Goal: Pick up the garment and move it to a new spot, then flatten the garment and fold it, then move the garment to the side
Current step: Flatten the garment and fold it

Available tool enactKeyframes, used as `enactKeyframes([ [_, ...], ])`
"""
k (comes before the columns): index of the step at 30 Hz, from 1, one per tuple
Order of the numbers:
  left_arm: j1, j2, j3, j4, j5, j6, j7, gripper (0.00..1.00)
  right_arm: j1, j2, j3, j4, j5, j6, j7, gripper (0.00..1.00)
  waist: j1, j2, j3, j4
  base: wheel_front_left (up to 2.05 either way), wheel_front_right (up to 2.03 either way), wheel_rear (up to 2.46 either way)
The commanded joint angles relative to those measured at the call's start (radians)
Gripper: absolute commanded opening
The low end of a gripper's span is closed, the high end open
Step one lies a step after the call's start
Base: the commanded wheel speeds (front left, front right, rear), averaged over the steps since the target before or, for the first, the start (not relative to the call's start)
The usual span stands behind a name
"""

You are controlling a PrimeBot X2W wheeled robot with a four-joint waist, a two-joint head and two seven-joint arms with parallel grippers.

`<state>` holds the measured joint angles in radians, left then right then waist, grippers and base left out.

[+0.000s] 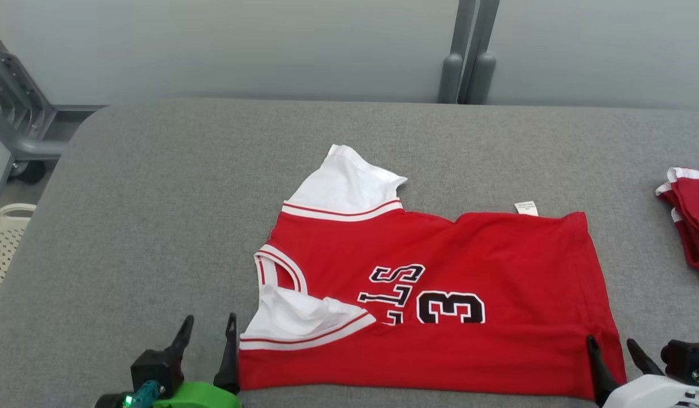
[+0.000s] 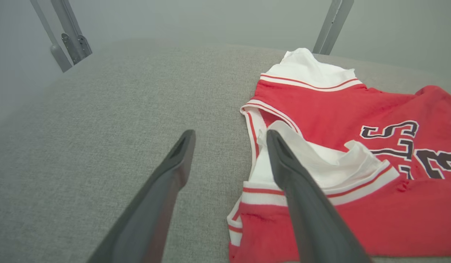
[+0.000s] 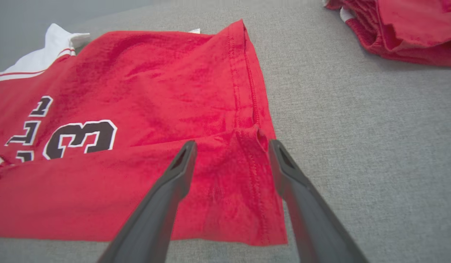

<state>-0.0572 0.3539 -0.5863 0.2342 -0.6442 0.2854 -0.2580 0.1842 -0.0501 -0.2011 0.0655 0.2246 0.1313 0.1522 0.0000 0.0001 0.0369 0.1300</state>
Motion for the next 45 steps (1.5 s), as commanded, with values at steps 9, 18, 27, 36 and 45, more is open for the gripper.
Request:
enactKeyframes([
  [9, 0.036, -0.082, 0.213, -0.117, 0.110, -0.077, -0.007, 1.00, -0.071, -0.001, 0.093, 0.056, -0.045, -0.001, -0.213, 1.00, 0.0000, -0.0001, -0.080, -0.009, 0.00, 0.00, 0.00],
  [18, 0.029, -0.126, 0.318, -0.066, 0.115, -0.246, -0.007, 1.00, -0.174, -0.002, 0.160, 0.112, -0.154, -0.001, -0.324, 1.00, 0.0000, -0.0001, -0.101, -0.028, 0.00, 0.00, 0.00],
  [27, 0.028, -0.128, 0.314, 0.032, 0.190, -0.334, -0.007, 1.00, -0.202, -0.002, 0.145, 0.179, -0.190, -0.001, -0.372, 1.00, 0.0000, -0.0001, -0.106, -0.024, 0.00, 0.00, 0.00],
  [36, 0.014, -0.140, 0.330, 0.078, 0.214, -0.362, -0.007, 1.00, -0.200, -0.002, 0.155, 0.215, -0.164, -0.001, -0.372, 1.00, 0.0000, -0.0001, -0.092, -0.030, 0.00, 0.00, 0.00],
  [45, 0.002, -0.152, 0.336, 0.100, 0.236, -0.370, -0.007, 1.00, -0.215, -0.002, 0.157, 0.212, -0.188, -0.001, -0.373, 1.00, 0.0000, -0.0001, -0.077, -0.037, 0.00, 0.00, 0.00],
])
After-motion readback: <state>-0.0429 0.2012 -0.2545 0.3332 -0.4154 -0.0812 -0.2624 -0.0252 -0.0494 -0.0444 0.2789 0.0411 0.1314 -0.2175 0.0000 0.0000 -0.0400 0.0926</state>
